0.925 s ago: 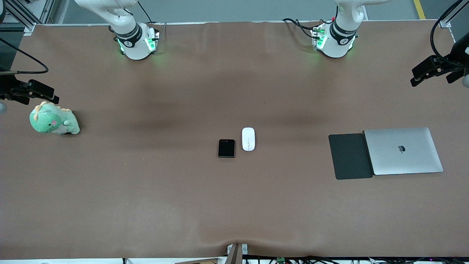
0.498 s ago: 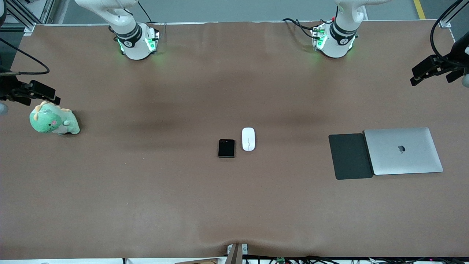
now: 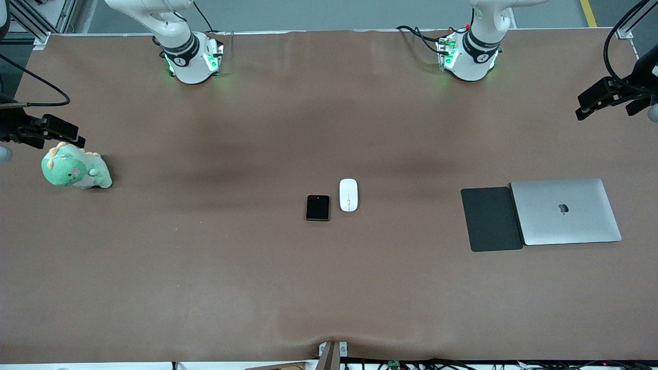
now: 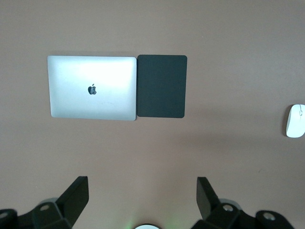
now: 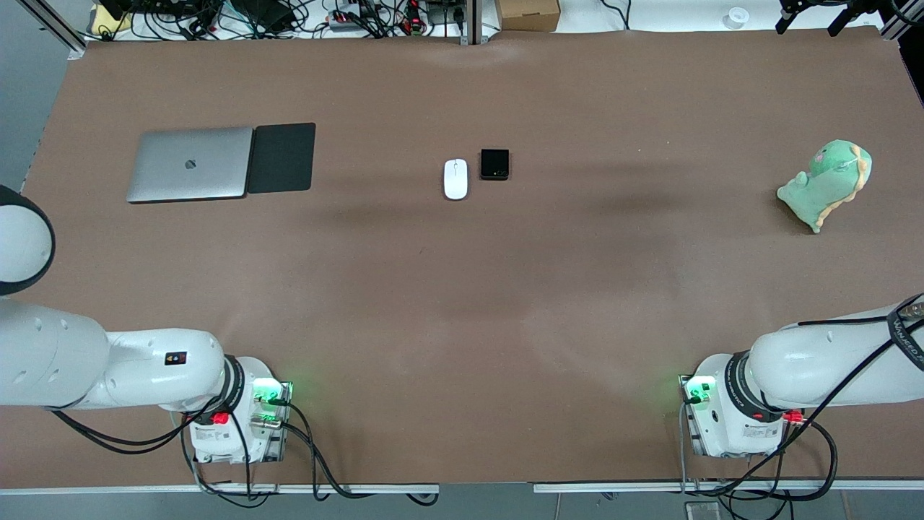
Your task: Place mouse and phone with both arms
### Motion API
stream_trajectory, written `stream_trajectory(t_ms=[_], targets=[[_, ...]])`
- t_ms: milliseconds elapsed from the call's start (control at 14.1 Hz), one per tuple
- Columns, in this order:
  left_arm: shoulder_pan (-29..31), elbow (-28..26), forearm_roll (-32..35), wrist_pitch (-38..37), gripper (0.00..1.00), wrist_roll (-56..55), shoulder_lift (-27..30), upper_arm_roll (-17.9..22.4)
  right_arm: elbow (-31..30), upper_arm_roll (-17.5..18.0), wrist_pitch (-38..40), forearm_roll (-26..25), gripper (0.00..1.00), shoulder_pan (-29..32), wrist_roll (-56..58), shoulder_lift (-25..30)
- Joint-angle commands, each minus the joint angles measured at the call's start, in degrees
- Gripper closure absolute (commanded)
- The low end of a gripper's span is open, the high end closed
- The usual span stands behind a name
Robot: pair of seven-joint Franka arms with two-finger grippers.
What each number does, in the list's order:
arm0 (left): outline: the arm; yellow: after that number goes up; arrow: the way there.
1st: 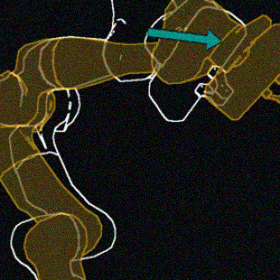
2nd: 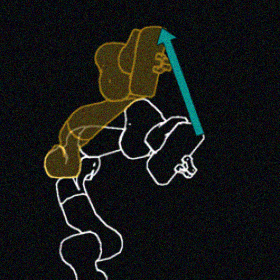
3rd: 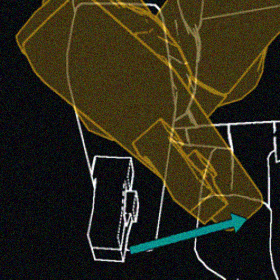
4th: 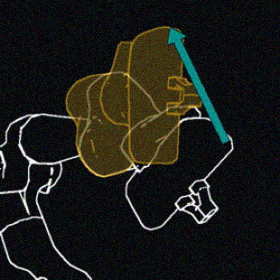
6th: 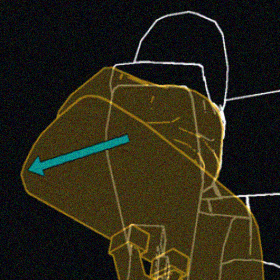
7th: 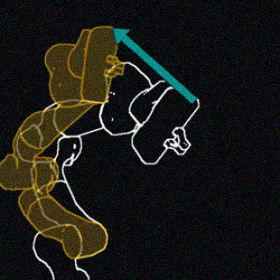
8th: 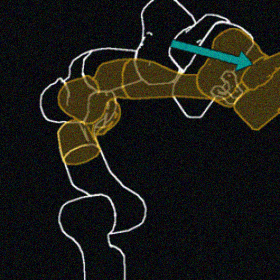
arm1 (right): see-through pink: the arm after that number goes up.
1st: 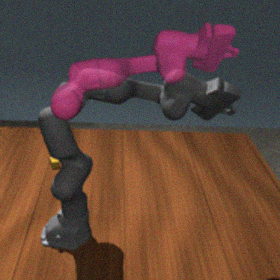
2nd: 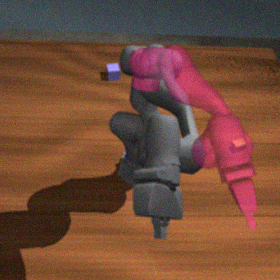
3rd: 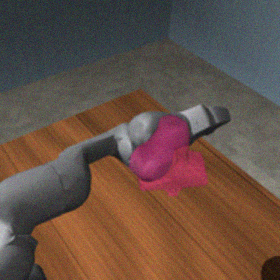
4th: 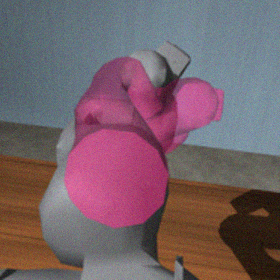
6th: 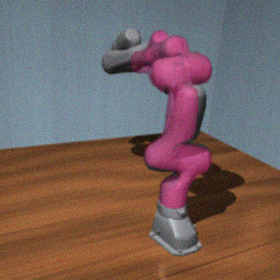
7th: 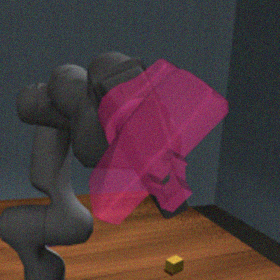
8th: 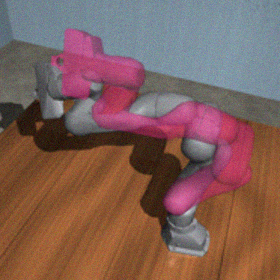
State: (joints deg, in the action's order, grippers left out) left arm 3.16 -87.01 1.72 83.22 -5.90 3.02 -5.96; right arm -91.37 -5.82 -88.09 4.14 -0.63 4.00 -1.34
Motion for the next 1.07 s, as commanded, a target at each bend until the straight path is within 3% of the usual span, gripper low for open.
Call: stream_trajectory(t_ms=[0,285,711,996], targets=[[0.09,0.88,-0.22,-1.21,0.00,-1.13,-0.03,-0.54,-0.56,0.55,-0.24,0.70,0.00,0.81,-0.49,0.38],[-0.52,0.09,-0.75,-1.47,0.00,-1.48,-1.00,-0.80,-0.65,0.55,-0.33,0.79,0.00,0.90,-1.10,0.29],[-1.05,-0.44,-0.93,0.45,0.00,-10.17,-6.44,-8.00,-0.74,0.55,-0.85,0.44,0.00,0.81,-1.02,0.29],[-1.14,-3.94,-1.37,5.36,0.00,-15.17,-7.42,-11.61,-0.39,0.64,-1.30,0.26,0.00,2.22,-0.40,-0.33]])
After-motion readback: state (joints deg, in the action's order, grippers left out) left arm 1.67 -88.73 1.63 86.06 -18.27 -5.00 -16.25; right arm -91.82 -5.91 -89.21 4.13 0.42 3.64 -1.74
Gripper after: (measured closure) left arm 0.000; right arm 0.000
